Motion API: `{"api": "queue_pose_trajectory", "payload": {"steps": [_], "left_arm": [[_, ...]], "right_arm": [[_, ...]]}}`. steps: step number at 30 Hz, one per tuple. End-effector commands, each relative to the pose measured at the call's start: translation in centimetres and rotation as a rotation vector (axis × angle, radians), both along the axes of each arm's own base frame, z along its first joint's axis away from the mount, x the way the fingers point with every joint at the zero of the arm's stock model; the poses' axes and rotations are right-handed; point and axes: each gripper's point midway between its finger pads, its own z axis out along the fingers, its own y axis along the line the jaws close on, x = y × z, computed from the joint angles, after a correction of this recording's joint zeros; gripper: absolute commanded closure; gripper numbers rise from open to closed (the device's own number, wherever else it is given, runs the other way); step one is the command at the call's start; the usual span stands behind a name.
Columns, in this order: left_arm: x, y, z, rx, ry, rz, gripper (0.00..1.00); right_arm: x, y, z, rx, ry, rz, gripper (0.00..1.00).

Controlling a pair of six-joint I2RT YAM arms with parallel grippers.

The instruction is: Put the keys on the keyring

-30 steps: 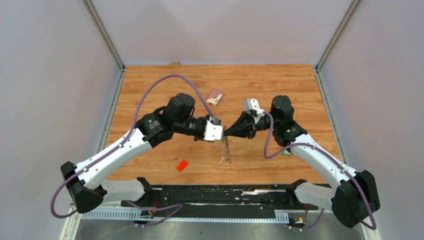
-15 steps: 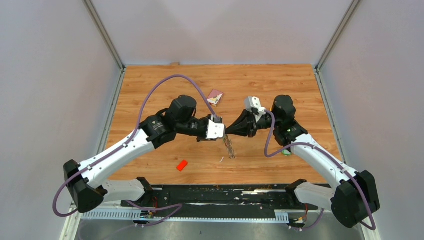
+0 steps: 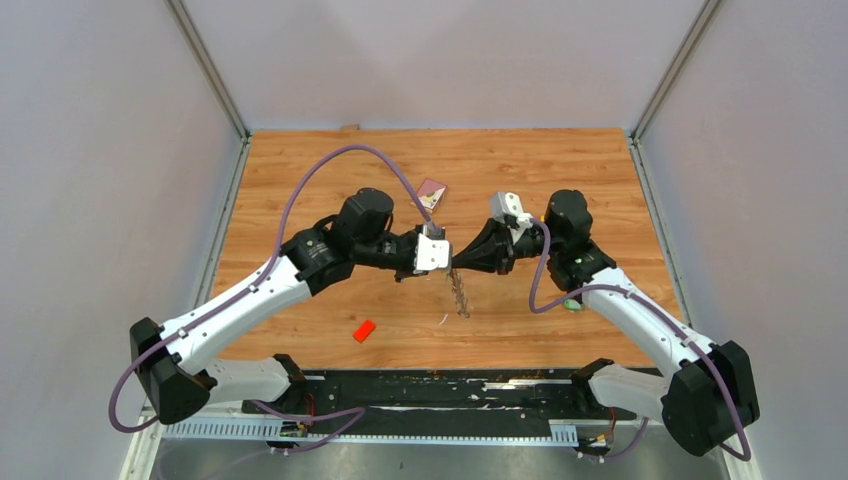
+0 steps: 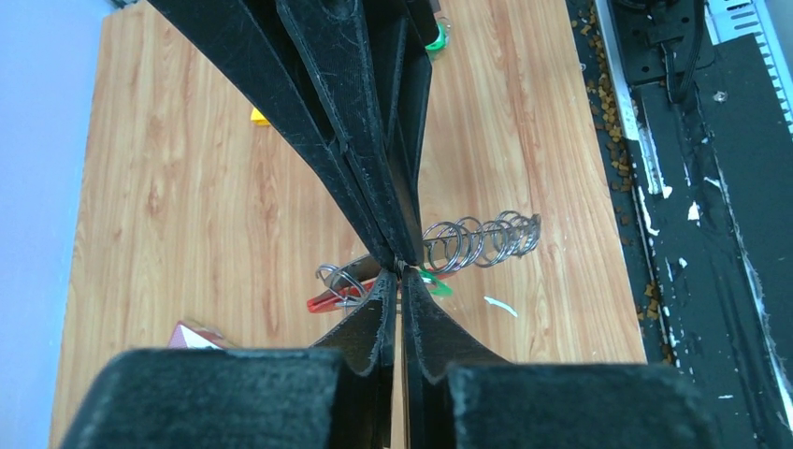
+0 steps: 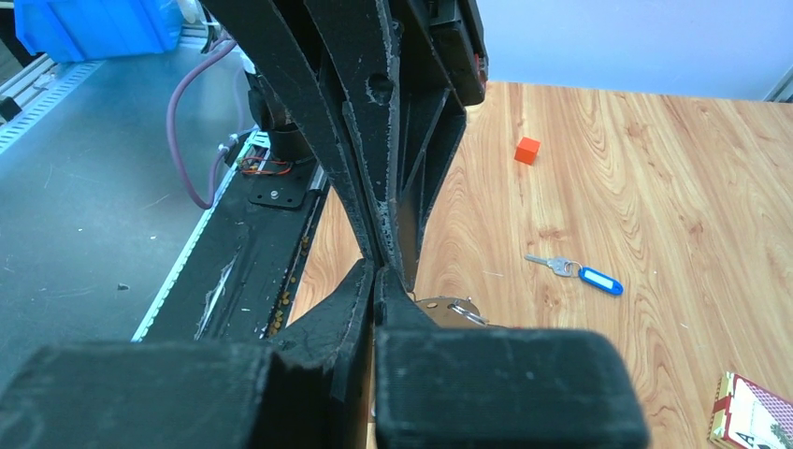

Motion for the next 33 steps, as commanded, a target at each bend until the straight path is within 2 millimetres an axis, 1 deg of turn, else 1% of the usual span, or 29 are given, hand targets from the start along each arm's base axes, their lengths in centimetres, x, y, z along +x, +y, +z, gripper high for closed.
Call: {"api": "queue_pose_trajectory", "payload": {"steps": [1,2,9,11,15,16,18,22,25,29,33], "left_arm": [[-0.5,-0.9,0.1,-0.035,0.044,-0.024,0.97],[-0.5,-1.0,0.2,-0.039,0.047,-0.022,1.0],[-0.2,-0.6,1.0,-0.043,0.076,0.026,1.0],[-0.1,-0.1,0.9,-0.014,0.083,0.052,1.0],[1.0,1.0,1.0,0.087,0.088,0.124,1.0],[1.1,1.2,1.3,0.112,0.091,0.133,1.0],[1.8,1.6,1.1,0.166,0.1,0.173,1.0],[2.3,2.3,1.0,0.258,0.103,0.234,1.0],[2.1,2.4,1.1,0.299,0.12,0.249,1.0],[1.7,2.2,1.1,0.322,0.159,0.248,1.0],[0.7,1.6,1.1,0.322,0.219,0.211,1.0]], "right_arm": [[0.2,-0.1,1.7,0.038,-0.08,-0.015,1.0],[0.3,-0.1,1.6,0.036,-0.085,-0.017,1.0],[1.5,-0.4,0.7,-0.008,-0.126,-0.081,0.99],[1.8,-0.5,0.5,-0.023,-0.142,-0.094,0.94],[2.1,-0.6,0.2,-0.04,-0.165,-0.108,0.81],[2.1,-0.6,0.2,-0.04,-0.166,-0.11,0.79],[2.1,-0.7,0.2,-0.04,-0.169,-0.111,0.75],[2.1,-0.7,0.3,-0.04,-0.167,-0.115,0.65],[2.1,-0.7,0.4,-0.036,-0.164,-0.116,0.61],[2.1,-0.6,0.6,-0.031,-0.161,-0.119,0.59],[2.0,-0.5,0.6,-0.027,-0.153,-0.115,0.58]]}}
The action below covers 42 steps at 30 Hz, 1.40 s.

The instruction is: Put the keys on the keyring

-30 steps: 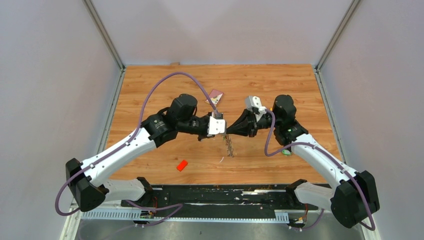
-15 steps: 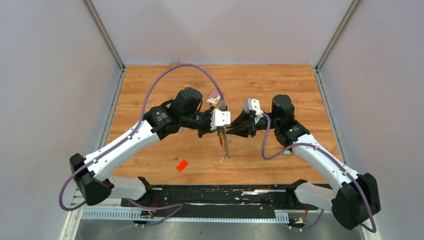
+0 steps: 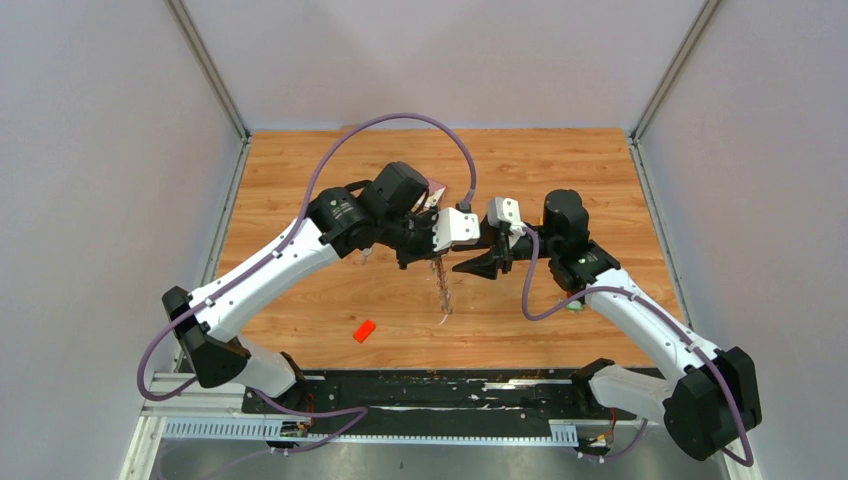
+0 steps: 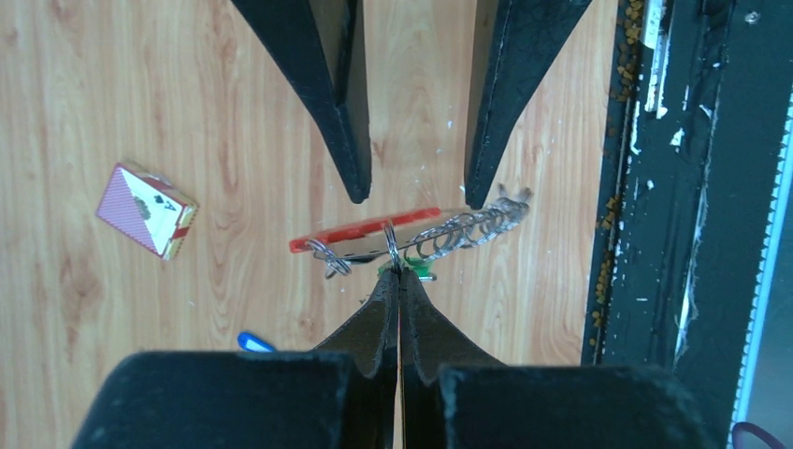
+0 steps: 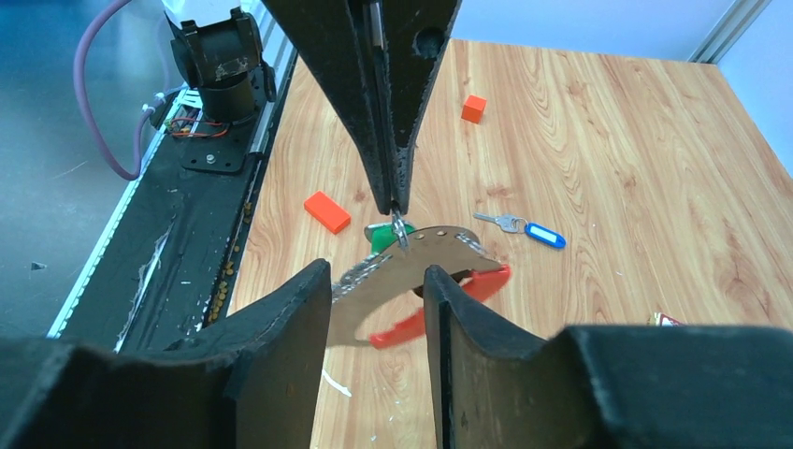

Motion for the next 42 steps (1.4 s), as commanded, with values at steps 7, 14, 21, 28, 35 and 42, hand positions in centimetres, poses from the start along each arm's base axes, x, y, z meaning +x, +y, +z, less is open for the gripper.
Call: {"api": "queue_pose_trajectory", "payload": {"steps": [7,14,21,28,35,42], "left_arm": [[-2.2,-1.3,1.5,-0.068,0.111,-0.036,1.0],[-2.3,-1.7,0.9,-0.069,0.139,-0.044,1.0],[-2.3,-2.0,0.9,-0.079,0.138,-0.045,1.0],[-2.3,-2.0,0.8,-0.083,0.136,-0.048,1.0],[-2.2,-1.5,0.4,-0.077,0.095,-0.076,1.0],[-1.0,-0.5,1.0,-0.139,-0.071,-0.119,0.73]], "right_arm": [[-0.7,0.7,2.1,0.043,-0.047,0.05,0.59],[-1.4,1.3,2.0,0.042,-0.036,0.087,0.65],[-1.6,1.5,1.7,0.037,-0.031,0.099,0.77],[-1.5,1.8,1.5,0.033,-0.032,0.097,0.93],[-1.5,1.6,2.4,0.042,-0.034,0.088,1.0],[-2.3,0.9,3.9,0.089,-0.019,0.126,1.0]]}}
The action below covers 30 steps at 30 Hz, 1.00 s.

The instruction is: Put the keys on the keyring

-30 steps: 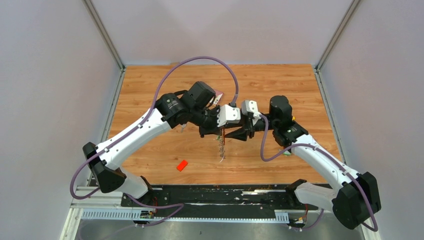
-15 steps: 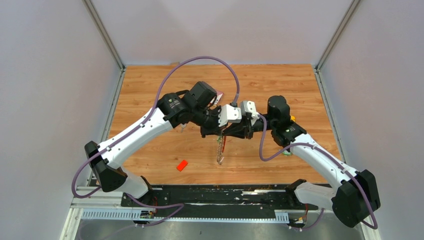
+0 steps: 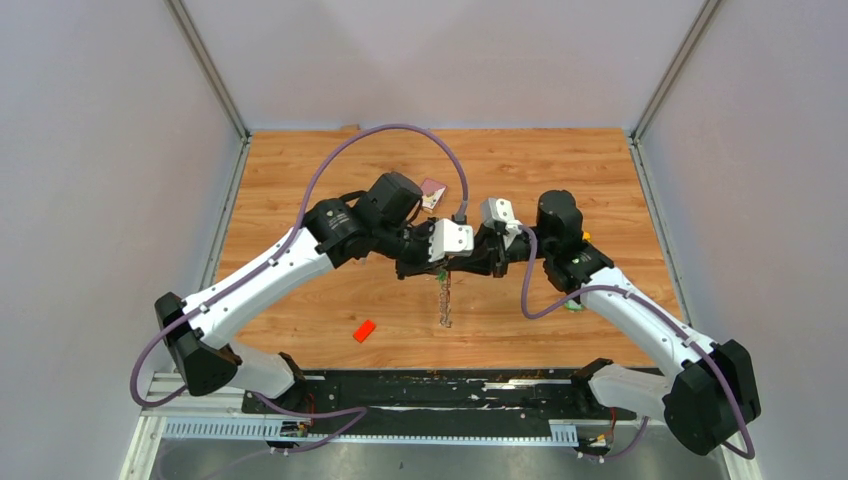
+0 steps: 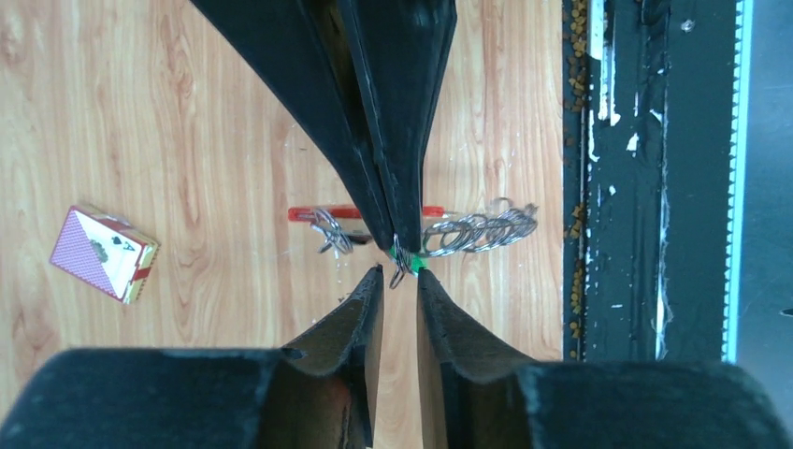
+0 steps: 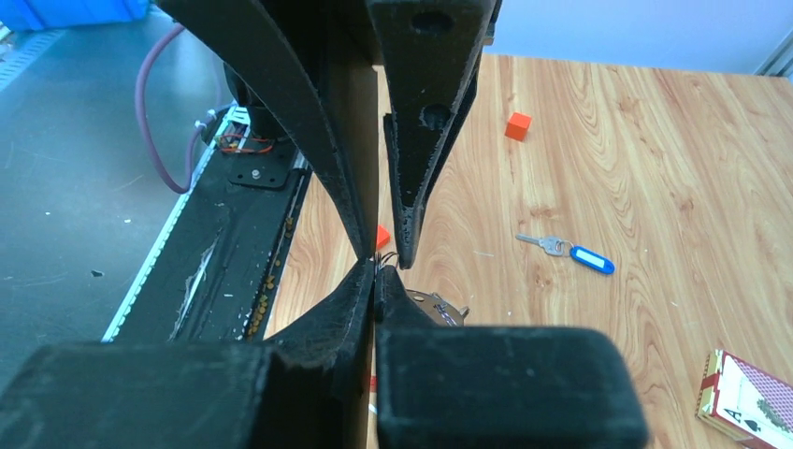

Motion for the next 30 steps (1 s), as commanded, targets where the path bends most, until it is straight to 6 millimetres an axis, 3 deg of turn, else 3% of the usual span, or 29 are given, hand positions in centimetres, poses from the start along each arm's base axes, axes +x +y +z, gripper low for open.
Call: {"api": "queue_pose_trajectory", "payload": {"steps": [1,13,30], "left_arm": [[0.9,0.0,2.3,-0.111,-0.161,-0.051,0.72],[1.1,-0.5,2.4,-0.151,-0.211,-0.08,0.73],[-0.9,-1.0,1.2,-0.166,-0.105,-0.146,0.98]], "right_arm": [[-0.9,-0.3,4.0,0.091,-0.081,0.059,1.0],[-1.2,-0.4,4.0,0.093,-0.075,0.081,1.0],[-0.8,-0.4,3.9,0.09,-0.076,0.057,1.0]]}}
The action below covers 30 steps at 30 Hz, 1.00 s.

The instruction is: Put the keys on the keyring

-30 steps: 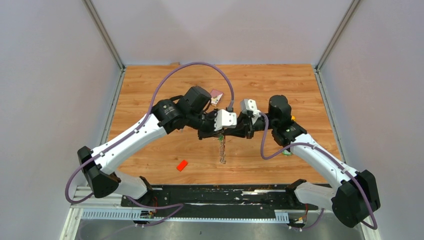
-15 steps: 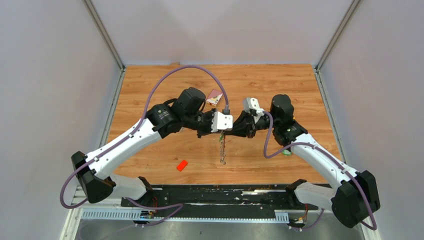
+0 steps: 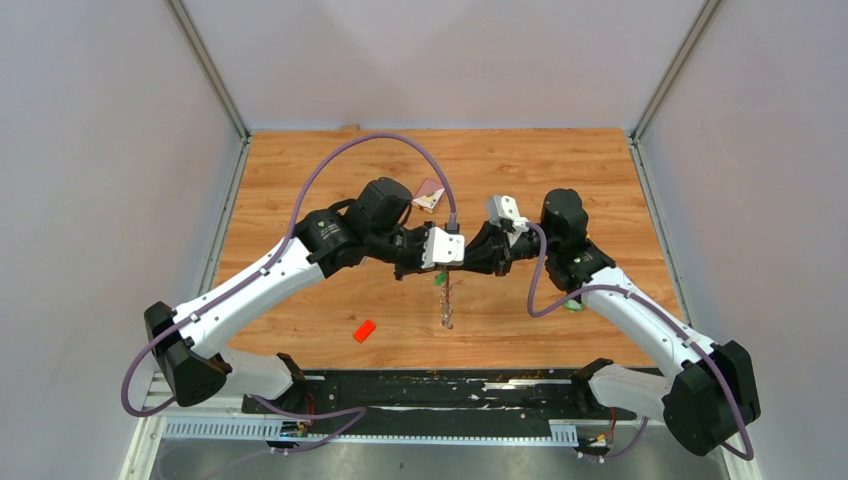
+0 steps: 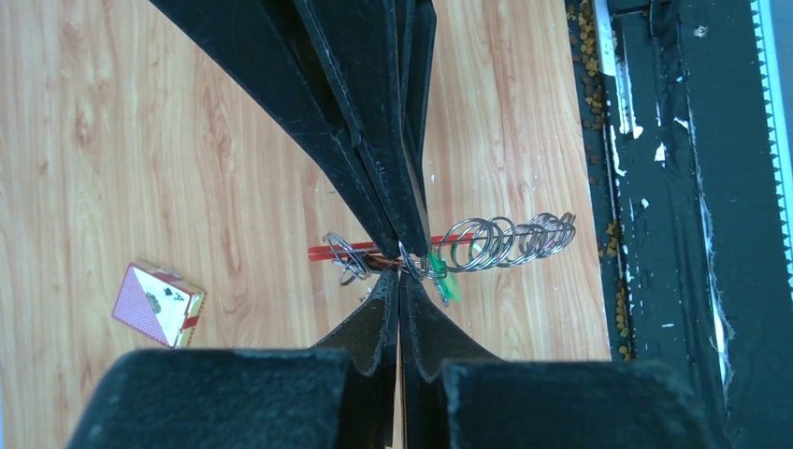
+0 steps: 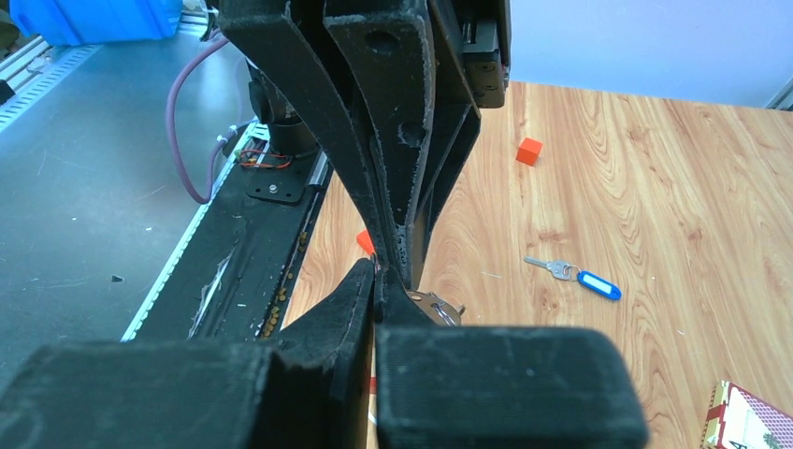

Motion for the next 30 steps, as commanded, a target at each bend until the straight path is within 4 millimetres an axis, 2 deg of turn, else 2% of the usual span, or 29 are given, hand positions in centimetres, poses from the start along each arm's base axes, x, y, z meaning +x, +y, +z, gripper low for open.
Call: {"api": "queue_pose_trajectory", "payload": {"steps": [1,8,13,16,30], "left_arm": [[-1.1,-0.8,0.9,-0.059,0.036,-0.044,0.99],[-0.2,0.1,0.4,-0.017,-0.002,0.0,0.98],[0.0,1.0,1.0,-0.043,-0.059,0.012,0.76],[-0.4,1.0,1.1,-0.057,-0.058,-0.01,0.69],[-0.8,0.1,1.0,-0.106,-0.017,-0.014,0.67]], "right_arm": [[0.0,-0.2,2.2,0.042,-0.075,0.0,1.0],[0.2,-0.4,2.1,0.039,-0.08,-0.011,1.0],[0.3,-0.6,2.4,0.041,-0.084,-0.017,1.0],[0.3,-0.6,2.5,0.041,-0.084,-0.019,1.0],[0.5,-0.7,2.4,0.039,-0.082,-0.027,1.0]]}}
